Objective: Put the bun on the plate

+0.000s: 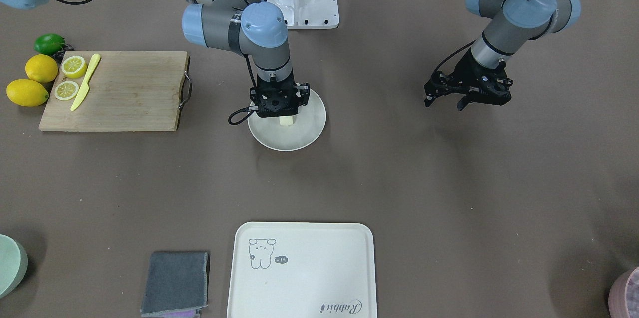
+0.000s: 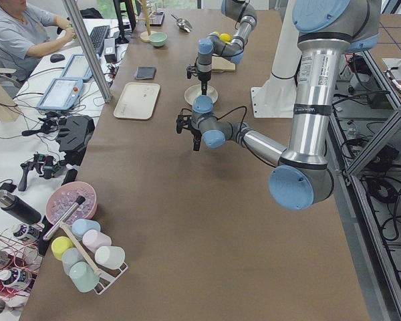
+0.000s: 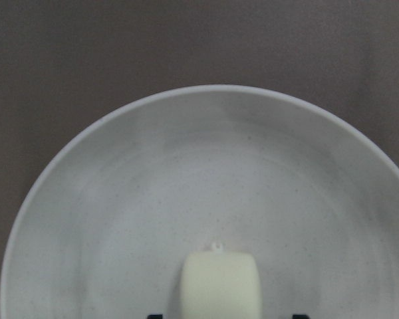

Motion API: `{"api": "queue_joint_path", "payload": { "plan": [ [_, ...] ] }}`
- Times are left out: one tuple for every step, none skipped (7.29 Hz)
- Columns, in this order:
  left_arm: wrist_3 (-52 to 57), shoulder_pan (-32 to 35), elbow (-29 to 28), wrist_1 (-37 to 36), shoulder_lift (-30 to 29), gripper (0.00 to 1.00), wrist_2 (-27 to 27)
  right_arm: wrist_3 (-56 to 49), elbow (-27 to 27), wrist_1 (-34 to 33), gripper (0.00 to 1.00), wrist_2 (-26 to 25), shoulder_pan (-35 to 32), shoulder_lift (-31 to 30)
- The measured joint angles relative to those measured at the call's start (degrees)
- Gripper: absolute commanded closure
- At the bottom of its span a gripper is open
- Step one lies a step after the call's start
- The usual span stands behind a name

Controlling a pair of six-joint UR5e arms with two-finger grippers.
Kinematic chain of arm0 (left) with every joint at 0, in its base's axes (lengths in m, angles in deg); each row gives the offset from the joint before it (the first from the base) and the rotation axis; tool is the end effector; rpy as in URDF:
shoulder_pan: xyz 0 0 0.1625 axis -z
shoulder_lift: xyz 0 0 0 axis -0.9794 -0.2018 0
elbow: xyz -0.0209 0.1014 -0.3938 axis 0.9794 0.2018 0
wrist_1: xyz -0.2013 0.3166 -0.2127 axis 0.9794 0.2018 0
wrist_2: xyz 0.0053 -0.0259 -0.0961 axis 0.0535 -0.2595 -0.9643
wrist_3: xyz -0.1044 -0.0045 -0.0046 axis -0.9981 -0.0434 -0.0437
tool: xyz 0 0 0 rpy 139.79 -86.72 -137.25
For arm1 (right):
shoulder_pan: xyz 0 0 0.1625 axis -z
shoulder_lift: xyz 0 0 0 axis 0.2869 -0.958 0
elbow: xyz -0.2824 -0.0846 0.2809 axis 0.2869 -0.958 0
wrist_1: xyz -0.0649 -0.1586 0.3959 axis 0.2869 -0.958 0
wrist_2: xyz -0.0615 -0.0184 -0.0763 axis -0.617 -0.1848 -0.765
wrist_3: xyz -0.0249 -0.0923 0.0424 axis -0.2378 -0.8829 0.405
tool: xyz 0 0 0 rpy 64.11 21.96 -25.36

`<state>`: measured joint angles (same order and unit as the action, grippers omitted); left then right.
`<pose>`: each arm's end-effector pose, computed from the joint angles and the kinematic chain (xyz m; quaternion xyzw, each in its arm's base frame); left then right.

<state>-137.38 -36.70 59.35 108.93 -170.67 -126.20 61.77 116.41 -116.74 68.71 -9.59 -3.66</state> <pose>0.3618 -0.4374 0.4111 0.0701 0.4795 -0.0202 0.8745 -0.6193 -0.4187 0.2069 0.0183 -0.4102 -0.0035 0.9118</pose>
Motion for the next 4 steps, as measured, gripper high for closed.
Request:
{"api": "queue_joint_path", "payload": {
  "plan": [
    [-0.02, 0.53, -0.01, 0.0, 0.05, 0.03, -0.38, -0.13, 0.64, -0.18, 0.0, 0.45, -0.86, -0.07],
    [-0.01, 1.71, 0.0, -0.04, 0.12, 0.03, -1.81, -0.52, 2.14, -0.87, 0.0, 1.55, -2.52, -0.39],
    [0.06, 3.7, 0.0, -0.13, 0.25, 0.03, -4.07, -1.92, 4.77, -3.14, 0.0, 3.21, -4.68, -1.03],
    [0.46, 6.15, -0.01, -0.21, 0.62, 0.03, -6.13, -4.88, 9.2, -7.73, 0.0, 4.74, -6.96, -2.55]
  ]
}}
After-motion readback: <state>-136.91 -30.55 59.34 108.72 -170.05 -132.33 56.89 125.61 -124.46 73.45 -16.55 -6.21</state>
